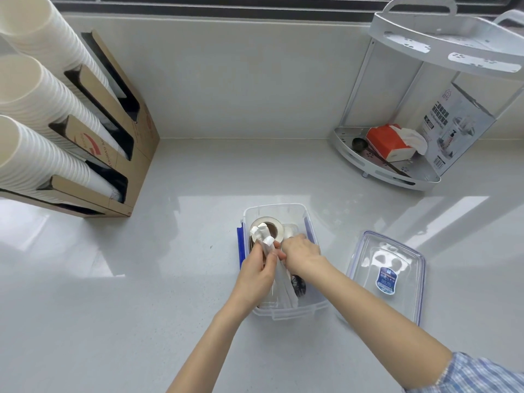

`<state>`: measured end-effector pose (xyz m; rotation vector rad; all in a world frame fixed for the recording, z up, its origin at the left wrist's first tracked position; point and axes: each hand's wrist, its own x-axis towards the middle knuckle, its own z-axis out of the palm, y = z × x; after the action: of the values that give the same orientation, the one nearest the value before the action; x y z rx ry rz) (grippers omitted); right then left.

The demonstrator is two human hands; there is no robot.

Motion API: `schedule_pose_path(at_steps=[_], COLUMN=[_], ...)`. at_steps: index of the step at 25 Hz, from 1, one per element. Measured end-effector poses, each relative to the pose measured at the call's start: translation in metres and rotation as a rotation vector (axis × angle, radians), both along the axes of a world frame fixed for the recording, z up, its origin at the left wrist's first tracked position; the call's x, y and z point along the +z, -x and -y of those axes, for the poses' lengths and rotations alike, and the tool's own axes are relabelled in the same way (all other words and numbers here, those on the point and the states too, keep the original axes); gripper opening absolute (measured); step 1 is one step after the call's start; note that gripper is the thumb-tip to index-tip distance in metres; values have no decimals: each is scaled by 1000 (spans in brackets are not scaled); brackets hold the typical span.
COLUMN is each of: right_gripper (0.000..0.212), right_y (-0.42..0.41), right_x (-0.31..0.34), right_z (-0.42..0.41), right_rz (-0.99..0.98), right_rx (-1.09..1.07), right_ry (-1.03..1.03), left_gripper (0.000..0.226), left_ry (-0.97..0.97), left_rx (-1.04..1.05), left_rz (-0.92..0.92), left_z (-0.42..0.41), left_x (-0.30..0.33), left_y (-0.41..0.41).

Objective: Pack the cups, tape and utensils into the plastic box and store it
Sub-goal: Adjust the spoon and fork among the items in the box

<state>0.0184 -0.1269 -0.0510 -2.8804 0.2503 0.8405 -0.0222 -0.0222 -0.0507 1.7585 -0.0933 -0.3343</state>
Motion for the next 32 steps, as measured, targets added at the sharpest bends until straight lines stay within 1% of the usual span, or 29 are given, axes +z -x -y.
schedule_pose_path(at_steps=[6,11,12,13,14,15,16,17,18,19,20,23,25,27,28,30,32], right_gripper=[48,49,46,37,20,10,15,10,12,23,29,29,28,29,29,30,31], right_y=[-3,-3,-5,-5,-4,-3,-2,-2,-1,-1,-1,2,7,12,14,16,18], right_x=[-3,2,6,13,19,27,33,38,41,45,47,51,50,46,44,40,38], right_z=[-1,-1,2,5,9,12,16,19,23,28,34,57,69,75,77,81,82], right_rz=[10,-8,-12,-12,-1,9,38,72,130,179,224,288,297,307,314,321,319], right_rx=[-177,-185,-163,-160,-167,-172,-173,-171,-163,-186,-207,-329,-418,-448,-449,-450,-465], right_ry=[-144,-171,-175,-202,-230,-249,-264,-266,-267,-290,-321,-522,-655,-723,-742,-779,-834], left_gripper=[29,29,29,29,28,28,29,29,29,28,26,15,14,16,19,27,35], left_ry=[-5,-20,-22,-27,-35,-46,-58,-72,-85,-99,-113,-148,-125,-84,-94,-162,-232], left_rx=[-2,0,-2,-7,-15,-17,-17,-21,-29,-43,-65,-138,-140,-103,-85,-68,-105], left_rz=[0,-10,-8,-8,-11,-13,-14,-19,-26,-29,-23,-18,-59,-149,-179,-229,-278], left_z=[-1,-3,-3,-3,-1,0,1,3,5,7,9,23,37,53,60,69,73], left_x=[-4,-4,-4,-3,-3,-2,-2,-2,-2,-1,-1,3,5,4,0,-10,-21], left_y=[-2,-3,-3,-3,-3,-4,-5,-7,-8,-10,-12,-19,-25,-30,-33,-38,-42])
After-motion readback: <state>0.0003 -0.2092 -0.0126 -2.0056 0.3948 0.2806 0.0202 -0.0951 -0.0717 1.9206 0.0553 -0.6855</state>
